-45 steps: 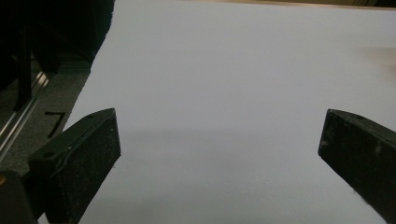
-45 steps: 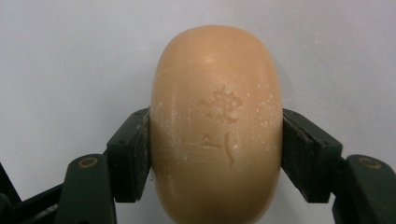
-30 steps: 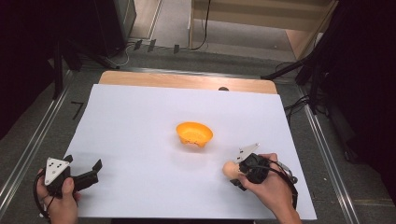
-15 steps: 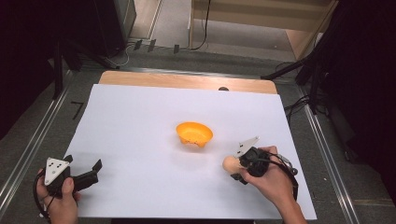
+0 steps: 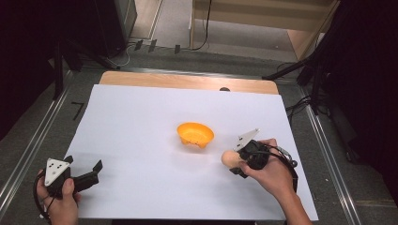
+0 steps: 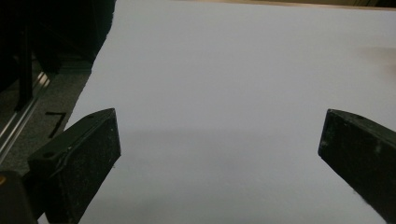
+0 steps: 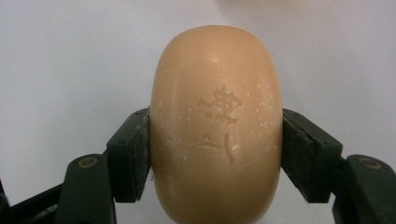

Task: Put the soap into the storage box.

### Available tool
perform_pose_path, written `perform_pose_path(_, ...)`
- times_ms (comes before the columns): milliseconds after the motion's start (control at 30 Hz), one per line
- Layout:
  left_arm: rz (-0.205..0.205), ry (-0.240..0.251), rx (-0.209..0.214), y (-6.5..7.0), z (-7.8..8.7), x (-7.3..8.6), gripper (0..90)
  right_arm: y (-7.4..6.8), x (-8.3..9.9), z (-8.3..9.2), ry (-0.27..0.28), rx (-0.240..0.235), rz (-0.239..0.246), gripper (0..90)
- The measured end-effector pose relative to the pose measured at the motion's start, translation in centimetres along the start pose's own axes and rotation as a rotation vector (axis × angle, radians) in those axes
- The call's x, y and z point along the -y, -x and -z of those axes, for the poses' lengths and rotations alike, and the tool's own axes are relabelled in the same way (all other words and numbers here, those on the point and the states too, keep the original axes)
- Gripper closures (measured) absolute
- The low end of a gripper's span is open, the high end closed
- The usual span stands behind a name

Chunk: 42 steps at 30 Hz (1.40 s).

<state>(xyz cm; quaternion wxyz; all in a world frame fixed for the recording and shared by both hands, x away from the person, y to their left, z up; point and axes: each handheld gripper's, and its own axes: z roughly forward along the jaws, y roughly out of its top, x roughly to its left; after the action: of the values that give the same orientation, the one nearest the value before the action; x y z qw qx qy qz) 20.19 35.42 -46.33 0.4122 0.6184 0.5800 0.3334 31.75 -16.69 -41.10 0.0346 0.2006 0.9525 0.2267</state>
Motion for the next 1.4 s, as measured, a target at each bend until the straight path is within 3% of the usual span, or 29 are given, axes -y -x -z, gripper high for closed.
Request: perform_pose_path(1400,-0.001,0.000,0.004,0.0,0.0,0.0,0.0,2.1,-6.1,0.5,0.039,0.000,0.103,33.2)
